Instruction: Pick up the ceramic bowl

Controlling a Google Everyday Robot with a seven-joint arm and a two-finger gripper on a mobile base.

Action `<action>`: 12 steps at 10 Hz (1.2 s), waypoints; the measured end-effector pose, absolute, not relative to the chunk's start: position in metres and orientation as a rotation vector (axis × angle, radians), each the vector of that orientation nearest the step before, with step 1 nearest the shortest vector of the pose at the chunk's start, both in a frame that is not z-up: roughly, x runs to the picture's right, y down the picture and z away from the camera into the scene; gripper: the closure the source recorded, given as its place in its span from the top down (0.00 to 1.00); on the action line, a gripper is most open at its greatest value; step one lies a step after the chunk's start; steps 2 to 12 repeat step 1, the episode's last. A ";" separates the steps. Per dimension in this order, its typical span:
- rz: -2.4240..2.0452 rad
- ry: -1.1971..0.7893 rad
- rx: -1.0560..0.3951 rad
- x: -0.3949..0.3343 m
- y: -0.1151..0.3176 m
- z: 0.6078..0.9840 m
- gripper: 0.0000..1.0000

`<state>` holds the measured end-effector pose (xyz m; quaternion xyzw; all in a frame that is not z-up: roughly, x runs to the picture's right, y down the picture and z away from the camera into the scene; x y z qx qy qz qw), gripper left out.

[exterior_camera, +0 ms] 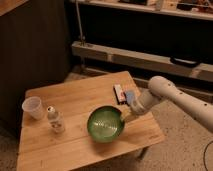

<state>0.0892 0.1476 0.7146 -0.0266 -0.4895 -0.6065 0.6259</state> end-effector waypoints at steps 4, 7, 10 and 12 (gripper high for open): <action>-1.408 -1.149 -0.044 0.085 0.145 0.703 0.00; -1.408 -1.149 -0.044 0.085 0.145 0.703 0.00; -1.408 -1.149 -0.044 0.085 0.145 0.703 0.00; -1.408 -1.149 -0.044 0.085 0.145 0.703 0.00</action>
